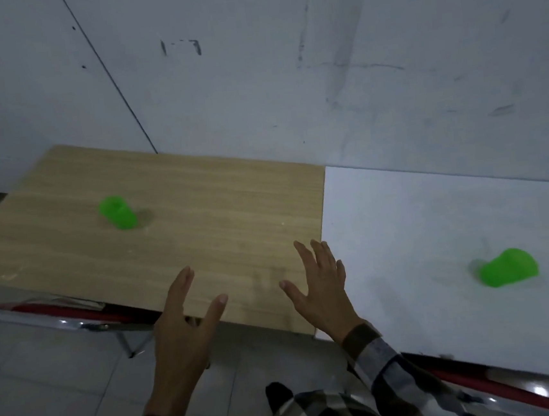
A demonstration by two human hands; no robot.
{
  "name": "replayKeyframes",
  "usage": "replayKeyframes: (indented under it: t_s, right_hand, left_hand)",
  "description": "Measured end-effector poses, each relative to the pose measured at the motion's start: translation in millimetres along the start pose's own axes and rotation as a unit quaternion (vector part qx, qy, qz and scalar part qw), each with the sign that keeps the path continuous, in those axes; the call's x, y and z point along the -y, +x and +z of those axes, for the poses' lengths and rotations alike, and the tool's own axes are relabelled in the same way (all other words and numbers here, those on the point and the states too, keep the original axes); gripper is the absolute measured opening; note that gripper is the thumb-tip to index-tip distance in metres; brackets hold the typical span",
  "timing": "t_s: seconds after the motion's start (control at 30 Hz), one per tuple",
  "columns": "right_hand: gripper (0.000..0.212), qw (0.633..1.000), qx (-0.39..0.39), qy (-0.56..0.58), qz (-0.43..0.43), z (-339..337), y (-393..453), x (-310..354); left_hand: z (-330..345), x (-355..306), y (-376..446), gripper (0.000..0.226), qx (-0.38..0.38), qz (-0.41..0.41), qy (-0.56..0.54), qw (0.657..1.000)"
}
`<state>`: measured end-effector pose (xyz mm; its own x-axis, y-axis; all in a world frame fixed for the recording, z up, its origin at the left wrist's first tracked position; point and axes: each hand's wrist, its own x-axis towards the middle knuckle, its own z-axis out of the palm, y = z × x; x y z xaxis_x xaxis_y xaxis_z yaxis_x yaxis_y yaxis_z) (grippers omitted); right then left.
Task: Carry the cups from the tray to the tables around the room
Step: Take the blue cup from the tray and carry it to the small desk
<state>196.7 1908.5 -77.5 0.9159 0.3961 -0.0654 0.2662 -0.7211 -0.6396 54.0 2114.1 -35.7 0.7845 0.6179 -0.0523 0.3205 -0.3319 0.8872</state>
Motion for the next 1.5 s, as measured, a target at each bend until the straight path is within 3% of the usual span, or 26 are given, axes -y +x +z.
replayKeyframes:
  t_s: [0.27, 0.47, 0.67, 0.87, 1.17, 1.5]
  right_hand:
    - [0.080, 0.999, 0.012, -0.007, -0.033, -55.2, -83.6, -61.9]
    - [0.080, 0.995, 0.056, -0.042, -0.066, -110.0, -155.9, -106.8]
    - [0.078, 0.991, 0.056, -0.026, -0.118, -164.8, -188.9, -138.8]
    - [0.076, 0.978, 0.073, -0.009, -0.195, -207.9, -201.4, -178.1]
    - [0.081, 0.910, 0.181, -0.006, -0.373, -278.0, -223.6, -230.6]
    - [0.083, 0.832, 0.282, 0.010, -0.478, -346.6, -314.7, -270.4]
  left_hand:
    - [45.0, -26.2, -128.2, 0.089, -0.051, -0.029, 0.036, 0.998]
    - [85.8, -49.8, -251.1, 0.085, -0.105, -0.076, -0.004, 0.991]
    - [116.7, -91.2, -334.9, 0.075, -0.149, -0.085, -0.005, 0.985]
    - [161.3, -130.5, -410.3, 0.081, -0.226, -0.112, -0.010, 0.968]
    - [278.0, -191.1, -529.4, 0.090, -0.370, -0.160, 0.062, 0.913]
    - [391.2, -262.8, -664.1, 0.091, -0.469, -0.211, 0.070, 0.854]
